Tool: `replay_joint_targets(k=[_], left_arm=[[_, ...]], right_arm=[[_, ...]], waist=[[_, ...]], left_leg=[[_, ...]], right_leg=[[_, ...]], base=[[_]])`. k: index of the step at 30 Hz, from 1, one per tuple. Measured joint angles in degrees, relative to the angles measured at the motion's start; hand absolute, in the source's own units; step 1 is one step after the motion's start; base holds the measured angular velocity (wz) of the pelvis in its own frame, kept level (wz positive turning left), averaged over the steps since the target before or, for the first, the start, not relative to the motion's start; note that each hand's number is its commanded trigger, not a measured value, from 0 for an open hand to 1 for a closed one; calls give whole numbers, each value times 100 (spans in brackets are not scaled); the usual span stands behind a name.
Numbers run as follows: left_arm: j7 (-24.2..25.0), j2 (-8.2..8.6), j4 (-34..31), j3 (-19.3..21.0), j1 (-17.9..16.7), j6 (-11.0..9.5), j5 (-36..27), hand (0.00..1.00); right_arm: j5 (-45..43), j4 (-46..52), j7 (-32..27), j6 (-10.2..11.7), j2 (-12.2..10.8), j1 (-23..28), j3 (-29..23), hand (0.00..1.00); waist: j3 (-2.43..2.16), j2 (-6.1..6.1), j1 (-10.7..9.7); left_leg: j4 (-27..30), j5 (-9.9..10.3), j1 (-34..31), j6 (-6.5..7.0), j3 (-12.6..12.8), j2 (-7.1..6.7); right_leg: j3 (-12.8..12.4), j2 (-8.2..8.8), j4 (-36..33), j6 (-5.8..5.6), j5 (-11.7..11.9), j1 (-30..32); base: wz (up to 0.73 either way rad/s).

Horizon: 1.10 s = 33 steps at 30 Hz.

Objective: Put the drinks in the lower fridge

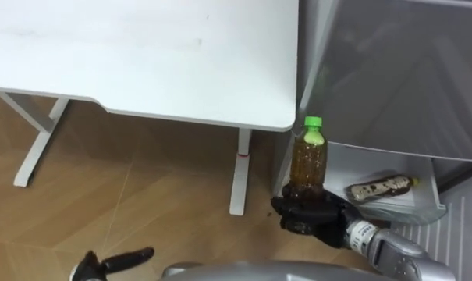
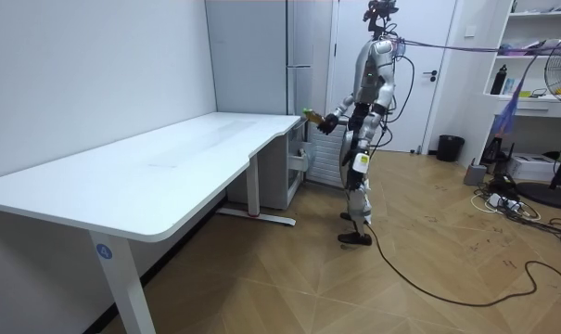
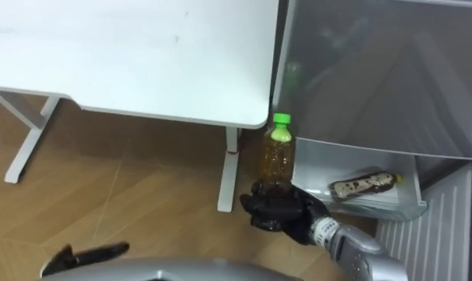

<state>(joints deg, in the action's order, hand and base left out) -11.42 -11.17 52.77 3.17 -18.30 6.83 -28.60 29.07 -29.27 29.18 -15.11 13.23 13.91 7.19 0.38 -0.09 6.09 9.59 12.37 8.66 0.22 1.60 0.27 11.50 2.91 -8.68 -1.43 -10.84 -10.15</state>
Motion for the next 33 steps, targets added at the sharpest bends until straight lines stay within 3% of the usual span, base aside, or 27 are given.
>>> replay_joint_targets(k=[5, 9, 11, 13, 19, 23, 28, 33], left_arm=[[357, 17, 597, -32, -135, 206, 495, 0], [638, 46, 870, -355, -155, 496, 1260, 0], [727, 47, 848, -527, -150, 541, 1380, 0], [822, 68, 836, -662, -115, 551, 1665, 0], [829, 120, 839, -832, 62, 568, 2344, 0], [868, 154, 858, -903, 77, 573, 2487, 0], [1086, 162, 878, -901, 51, 574, 2593, 0], [1101, 191, 860, -899, 53, 570, 2594, 0]], right_arm=[[72, -224, -351, 0, -12, 33, -1, 100], [694, -531, -759, 16, -56, 18, 3, 100], [1046, -759, -988, 19, -75, 0, 6, 100], [1495, -1065, -1236, 26, -79, -68, 12, 100], [2335, -1312, -1688, 76, -62, -84, 34, 100], [3078, -1310, -1904, 163, -70, -99, 33, 100], [3863, -1309, -2153, 450, -68, -113, 12, 100], [4399, -1298, -2299, 528, -76, -118, -152, 100]], waist=[[-36, 9, -37], [-79, -18, -162], [-60, -16, -217], [-33, -15, -282], [-15, -2, -333], [-13, -2, -384], [-14, 43, -441], [-27, 108, -440]], left_leg=[[12, 0, -35, 0, 13, 0], [32, -1, -105, 1, -9, -3], [62, -1, -106, 1, -16, -4], [76, 3, -104, -2, -16, 1], [100, 24, -106, -5, -11, 6], [127, 27, -101, 1, -11, 0], [136, 26, -98, 0, -9, 0], [113, 27, -123, 0, 6, -1]], right_leg=[[-8, 1, 1, -1, -2, 50], [12, 1, -9, -2, -1, 55], [29, 3, -10, -2, -1, 30], [28, 0, -14, -2, -1, 20], [-49, -12, -38, 0, -1, 23], [-40, -12, -6, -1, -1, 33], [-49, -16, -1, -2, -1, 41], [-69, -15, -15, -5, -5, 89]], base=[[-1], [4], [6], [0], [-1], [0], [0], [-1]])
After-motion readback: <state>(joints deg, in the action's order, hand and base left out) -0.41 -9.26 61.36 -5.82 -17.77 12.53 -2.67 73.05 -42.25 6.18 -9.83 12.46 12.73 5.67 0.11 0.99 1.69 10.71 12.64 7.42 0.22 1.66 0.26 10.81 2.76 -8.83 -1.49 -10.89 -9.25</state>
